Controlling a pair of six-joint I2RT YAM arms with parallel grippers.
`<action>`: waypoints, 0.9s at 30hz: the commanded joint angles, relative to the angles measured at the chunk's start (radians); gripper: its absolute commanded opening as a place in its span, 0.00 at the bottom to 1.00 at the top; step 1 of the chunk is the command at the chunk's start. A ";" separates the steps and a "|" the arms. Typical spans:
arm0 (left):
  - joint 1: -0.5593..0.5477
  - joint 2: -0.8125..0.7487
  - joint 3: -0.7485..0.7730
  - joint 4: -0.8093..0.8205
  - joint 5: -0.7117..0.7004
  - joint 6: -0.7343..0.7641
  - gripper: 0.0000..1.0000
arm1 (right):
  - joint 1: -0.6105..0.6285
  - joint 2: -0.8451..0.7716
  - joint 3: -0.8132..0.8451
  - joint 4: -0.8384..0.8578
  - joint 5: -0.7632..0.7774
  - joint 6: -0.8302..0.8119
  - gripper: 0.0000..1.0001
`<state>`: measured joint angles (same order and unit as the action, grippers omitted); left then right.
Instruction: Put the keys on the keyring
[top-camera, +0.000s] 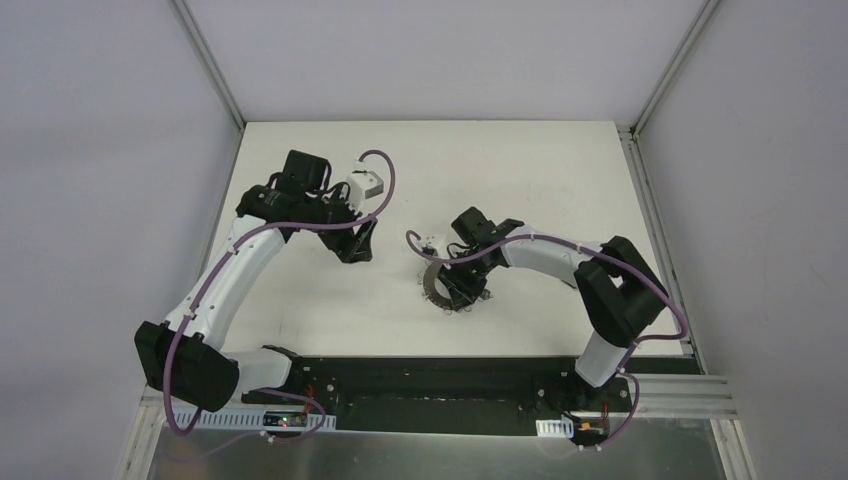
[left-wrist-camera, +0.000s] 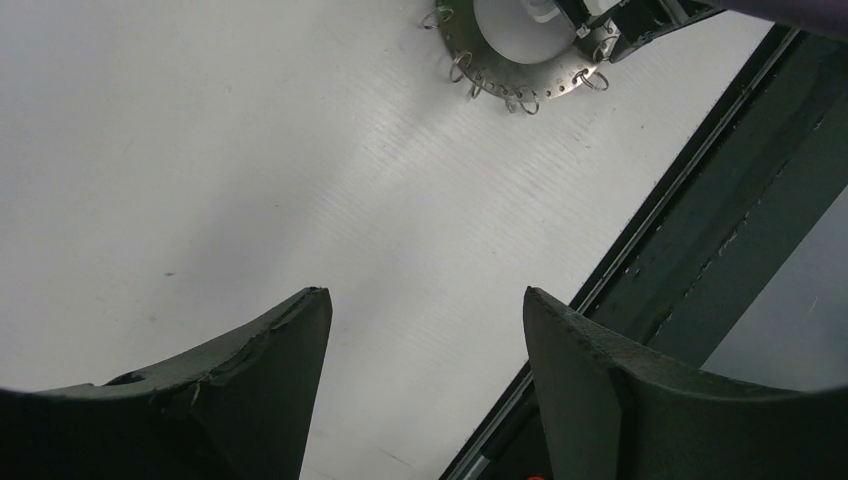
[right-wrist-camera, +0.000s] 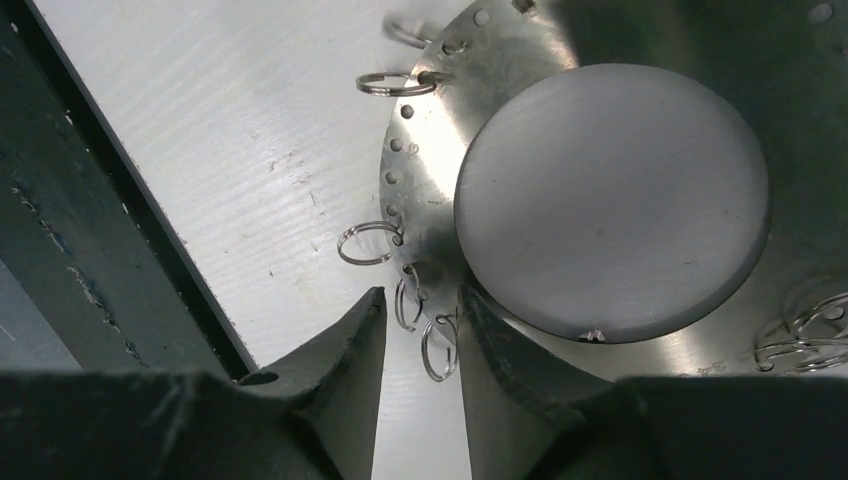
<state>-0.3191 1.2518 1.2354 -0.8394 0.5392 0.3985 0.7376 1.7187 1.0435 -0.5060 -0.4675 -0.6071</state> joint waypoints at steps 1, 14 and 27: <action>0.009 -0.036 0.009 -0.027 -0.017 0.023 0.72 | 0.016 0.007 0.032 -0.013 0.003 -0.013 0.35; 0.009 -0.034 0.016 -0.027 -0.015 0.020 0.72 | 0.028 -0.013 0.028 -0.035 0.004 -0.012 0.13; 0.009 -0.028 0.021 -0.031 -0.020 0.021 0.72 | 0.029 -0.039 0.045 -0.058 -0.001 0.004 0.01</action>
<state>-0.3187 1.2430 1.2354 -0.8520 0.5362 0.4053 0.7601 1.7218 1.0508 -0.5312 -0.4648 -0.6098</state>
